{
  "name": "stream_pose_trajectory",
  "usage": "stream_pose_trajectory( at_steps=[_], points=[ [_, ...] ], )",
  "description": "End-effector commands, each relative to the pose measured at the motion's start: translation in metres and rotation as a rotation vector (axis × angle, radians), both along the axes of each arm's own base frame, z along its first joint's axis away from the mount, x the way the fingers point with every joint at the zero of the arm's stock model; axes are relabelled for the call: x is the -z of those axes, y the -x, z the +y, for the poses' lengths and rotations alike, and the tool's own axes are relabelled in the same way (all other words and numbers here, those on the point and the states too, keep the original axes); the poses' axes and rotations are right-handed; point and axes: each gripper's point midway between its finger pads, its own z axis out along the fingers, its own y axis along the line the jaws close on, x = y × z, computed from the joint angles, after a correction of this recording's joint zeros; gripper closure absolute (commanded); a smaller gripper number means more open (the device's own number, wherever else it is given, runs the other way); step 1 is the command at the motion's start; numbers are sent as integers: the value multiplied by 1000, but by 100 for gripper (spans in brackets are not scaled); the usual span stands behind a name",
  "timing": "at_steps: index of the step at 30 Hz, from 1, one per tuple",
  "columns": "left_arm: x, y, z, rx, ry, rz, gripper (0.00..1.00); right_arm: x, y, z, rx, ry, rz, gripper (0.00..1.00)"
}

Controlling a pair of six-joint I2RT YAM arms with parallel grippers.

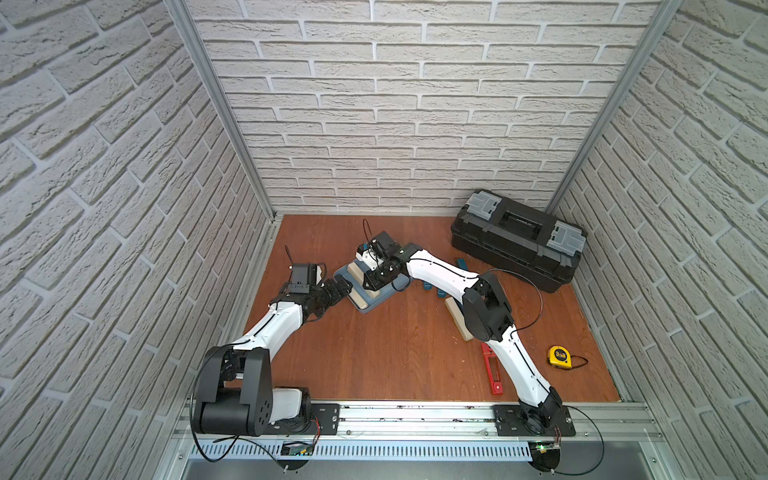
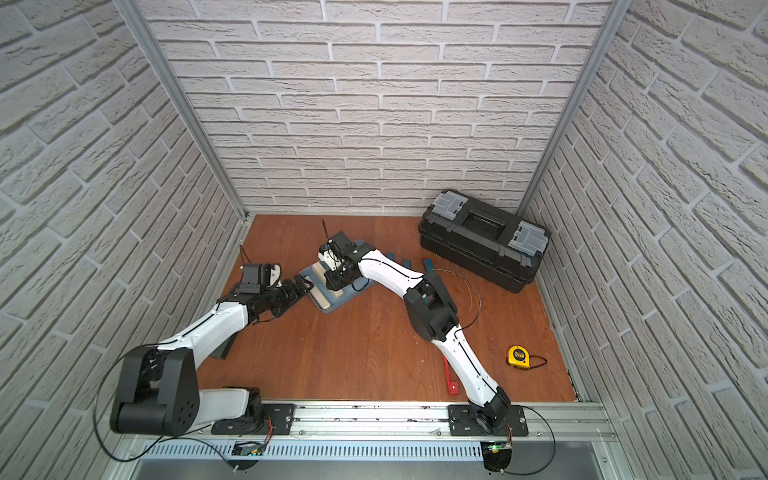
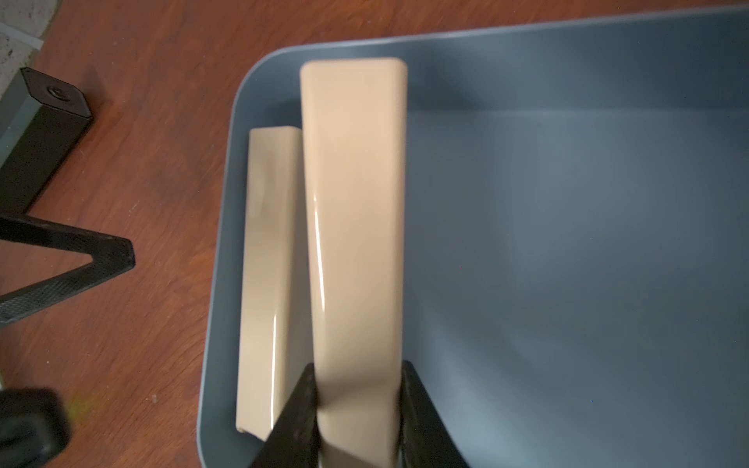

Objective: Put the pruning pliers into the storage box
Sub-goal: Place the pruning pliers in the storage box.

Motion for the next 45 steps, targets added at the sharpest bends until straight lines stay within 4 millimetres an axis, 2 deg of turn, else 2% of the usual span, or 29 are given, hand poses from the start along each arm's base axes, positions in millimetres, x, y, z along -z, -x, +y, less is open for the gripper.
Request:
stream_pose_trajectory(
  at_steps=[1, 19, 39, 45],
  points=[
    [1, -10, -2, -11, 40, -40, 2, -7, 2, 12, -30, -31, -5, 97],
    [13, -20, -1, -43, 55, -20, 2, -2, 6, 18, -45, -43, 9, 97],
    [17, -26, -5, -44, 86, -45, 2, 6, 8, 18, -48, -27, 17, 91],
    [19, -30, -9, -41, 118, -67, 2, 5, 9, 18, -52, -29, 17, 86]
  ],
)
